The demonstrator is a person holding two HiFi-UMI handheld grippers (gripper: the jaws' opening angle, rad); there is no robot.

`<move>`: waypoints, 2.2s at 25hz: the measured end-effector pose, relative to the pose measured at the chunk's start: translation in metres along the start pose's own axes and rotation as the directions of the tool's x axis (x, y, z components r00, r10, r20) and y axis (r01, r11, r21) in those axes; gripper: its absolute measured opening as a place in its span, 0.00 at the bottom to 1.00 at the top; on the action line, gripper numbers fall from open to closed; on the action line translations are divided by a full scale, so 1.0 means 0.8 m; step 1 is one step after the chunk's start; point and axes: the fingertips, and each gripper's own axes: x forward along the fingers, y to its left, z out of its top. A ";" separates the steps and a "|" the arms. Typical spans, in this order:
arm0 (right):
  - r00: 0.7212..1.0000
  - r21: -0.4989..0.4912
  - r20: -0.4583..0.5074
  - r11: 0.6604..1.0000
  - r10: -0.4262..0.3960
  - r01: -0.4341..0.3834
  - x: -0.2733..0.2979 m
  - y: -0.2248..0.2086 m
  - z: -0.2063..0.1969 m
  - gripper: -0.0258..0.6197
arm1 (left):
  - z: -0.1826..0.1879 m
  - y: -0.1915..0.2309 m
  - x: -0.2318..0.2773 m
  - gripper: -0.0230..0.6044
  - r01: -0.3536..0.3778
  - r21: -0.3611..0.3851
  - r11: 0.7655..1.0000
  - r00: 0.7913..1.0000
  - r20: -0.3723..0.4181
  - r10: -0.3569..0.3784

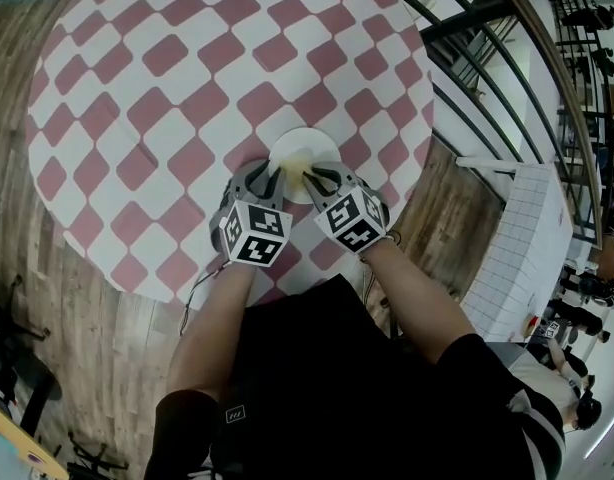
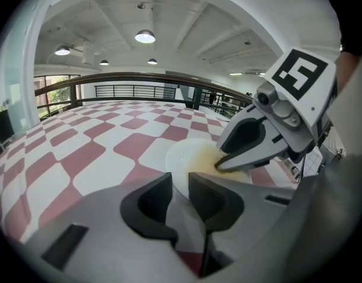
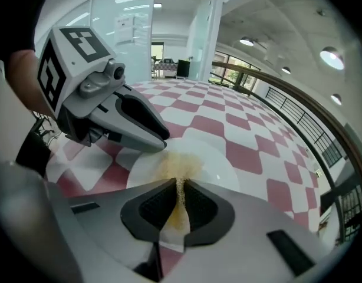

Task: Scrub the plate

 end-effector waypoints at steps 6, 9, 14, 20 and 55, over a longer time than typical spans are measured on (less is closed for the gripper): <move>0.998 0.114 -0.050 0.992 -0.048 0.053 -0.029 -0.037 -0.051 0.11 | -0.001 -0.002 -0.003 0.19 -0.012 0.018 1.000 1.000 0.006 0.012; 0.984 0.120 -0.129 0.983 -0.121 0.136 -0.048 -0.059 -0.077 0.11 | 0.000 0.000 -0.001 0.19 -0.007 0.012 1.000 1.000 0.008 0.007; 0.978 0.220 -0.141 0.958 -0.153 0.182 -0.094 -0.066 -0.101 0.11 | -0.003 0.000 0.001 0.18 0.011 -0.006 1.000 1.000 -0.008 -0.011; 1.000 0.181 0.031 0.984 -0.002 -0.003 -0.081 -0.012 -0.052 0.11 | -0.002 -0.006 -0.001 0.18 -0.017 0.036 0.999 1.000 -0.004 0.017; 0.959 0.179 0.161 0.948 0.234 -0.262 -0.067 0.004 -0.014 0.11 | 0.028 0.000 -0.016 0.18 -0.223 0.121 0.967 0.975 0.007 0.224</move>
